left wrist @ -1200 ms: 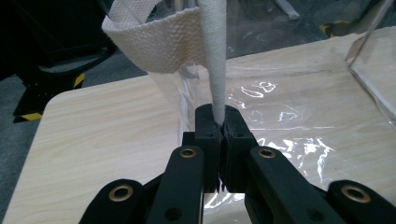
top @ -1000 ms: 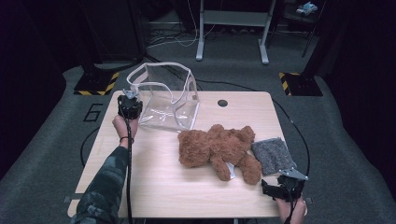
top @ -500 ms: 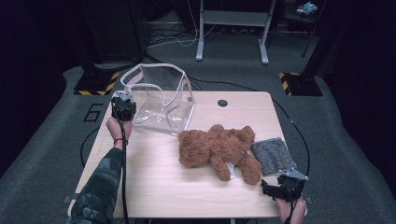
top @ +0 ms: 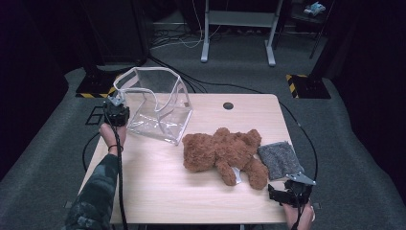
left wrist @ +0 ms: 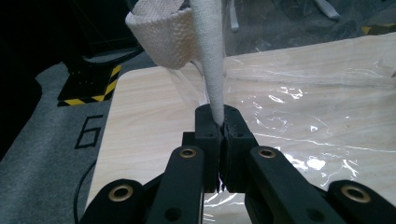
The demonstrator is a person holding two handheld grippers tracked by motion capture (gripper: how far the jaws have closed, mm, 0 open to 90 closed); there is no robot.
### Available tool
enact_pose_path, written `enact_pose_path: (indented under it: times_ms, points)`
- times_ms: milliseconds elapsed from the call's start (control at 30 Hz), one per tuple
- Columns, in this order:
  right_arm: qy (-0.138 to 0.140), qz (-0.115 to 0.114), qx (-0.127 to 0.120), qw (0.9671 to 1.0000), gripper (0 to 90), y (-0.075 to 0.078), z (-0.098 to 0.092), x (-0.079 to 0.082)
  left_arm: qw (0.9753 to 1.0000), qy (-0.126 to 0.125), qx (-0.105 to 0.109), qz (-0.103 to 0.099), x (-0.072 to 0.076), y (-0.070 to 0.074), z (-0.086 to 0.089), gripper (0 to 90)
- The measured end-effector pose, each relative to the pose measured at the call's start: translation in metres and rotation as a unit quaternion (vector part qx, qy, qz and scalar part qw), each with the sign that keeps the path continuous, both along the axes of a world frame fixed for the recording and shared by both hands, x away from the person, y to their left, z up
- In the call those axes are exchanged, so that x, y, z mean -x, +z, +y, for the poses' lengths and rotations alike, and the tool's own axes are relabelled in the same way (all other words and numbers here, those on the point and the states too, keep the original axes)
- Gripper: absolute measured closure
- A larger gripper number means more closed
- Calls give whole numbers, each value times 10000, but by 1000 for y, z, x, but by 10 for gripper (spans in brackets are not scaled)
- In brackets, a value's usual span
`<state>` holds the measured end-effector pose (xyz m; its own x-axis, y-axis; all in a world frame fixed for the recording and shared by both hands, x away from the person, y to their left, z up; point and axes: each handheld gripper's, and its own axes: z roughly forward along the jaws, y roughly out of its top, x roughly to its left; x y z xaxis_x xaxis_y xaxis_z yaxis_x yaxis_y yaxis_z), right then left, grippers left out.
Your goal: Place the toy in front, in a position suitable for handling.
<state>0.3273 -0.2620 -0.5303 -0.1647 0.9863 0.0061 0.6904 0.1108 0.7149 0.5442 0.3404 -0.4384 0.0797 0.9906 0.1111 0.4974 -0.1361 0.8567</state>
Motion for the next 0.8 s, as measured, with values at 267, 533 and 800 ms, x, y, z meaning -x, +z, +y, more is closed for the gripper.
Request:
enact_pose_path:
  times_ms: [267,533,800]
  points:
    - [1,-1,1,10000,0,0,0,0,9999,144,20,18,6,0,14,873]
    - [-9,3,-4,10000,0,0,0,0,9996,277,-6,0,14,-1,22,873]
    - [-8,1,-4,10000,0,0,0,0,9993,377,20,-36,24,-2,32,873]
